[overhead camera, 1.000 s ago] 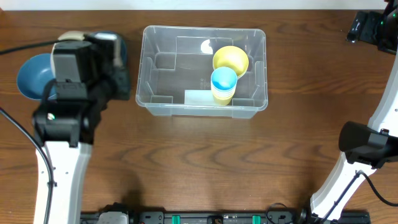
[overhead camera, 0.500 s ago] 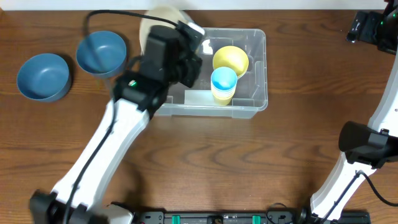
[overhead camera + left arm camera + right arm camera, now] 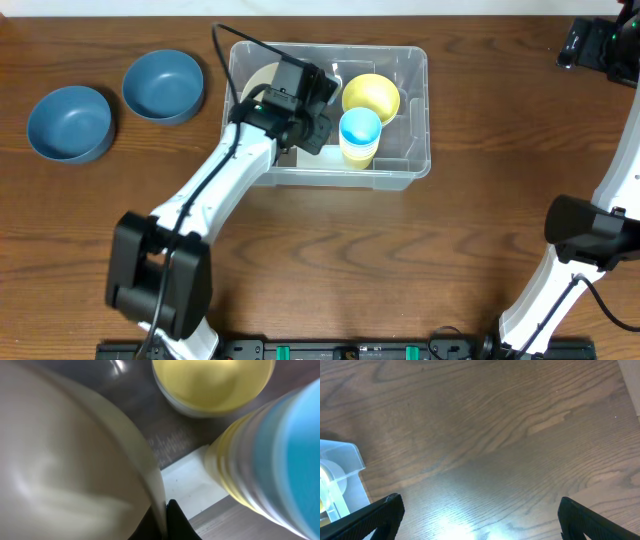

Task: Pack container
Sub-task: 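Carry the cream bowl into the container and release it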

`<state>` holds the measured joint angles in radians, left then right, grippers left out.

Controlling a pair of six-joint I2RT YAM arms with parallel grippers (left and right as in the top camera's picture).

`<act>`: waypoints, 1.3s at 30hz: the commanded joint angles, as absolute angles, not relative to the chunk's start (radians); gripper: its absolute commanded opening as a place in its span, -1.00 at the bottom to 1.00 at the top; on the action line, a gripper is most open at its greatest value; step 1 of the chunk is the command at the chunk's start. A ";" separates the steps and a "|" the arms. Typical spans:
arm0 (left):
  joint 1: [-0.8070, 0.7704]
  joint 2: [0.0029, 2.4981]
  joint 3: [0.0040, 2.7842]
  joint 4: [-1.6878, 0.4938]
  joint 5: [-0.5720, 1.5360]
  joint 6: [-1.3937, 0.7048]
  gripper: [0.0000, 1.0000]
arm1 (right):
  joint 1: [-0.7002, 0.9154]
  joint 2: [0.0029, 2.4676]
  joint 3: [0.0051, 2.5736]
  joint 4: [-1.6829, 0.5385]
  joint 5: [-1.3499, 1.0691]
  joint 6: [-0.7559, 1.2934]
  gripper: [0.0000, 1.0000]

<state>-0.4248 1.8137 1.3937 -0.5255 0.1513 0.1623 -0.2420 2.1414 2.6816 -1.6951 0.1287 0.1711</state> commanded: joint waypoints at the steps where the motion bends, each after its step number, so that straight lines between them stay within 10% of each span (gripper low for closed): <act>1: -0.422 1.850 1.405 -0.530 0.139 0.180 -0.88 | -0.249 2.117 2.694 -1.697 0.134 0.159 0.98; 12: -0.422 1.953 1.405 -0.529 0.139 0.180 -0.87 | -0.249 2.117 2.694 -1.697 0.134 0.159 0.99; 18: -0.422 1.954 1.405 -0.510 0.139 0.179 -0.24 | -0.249 2.117 2.694 -1.697 0.134 0.159 0.99; 39: -0.292 1.486 1.472 -0.494 0.120 0.092 0.17 | -0.249 2.117 2.694 -1.697 0.134 0.159 0.98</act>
<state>-0.3466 1.5562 1.4517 -0.4923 0.1497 0.1070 -0.2420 2.1414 2.6816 -1.6951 0.1284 0.1711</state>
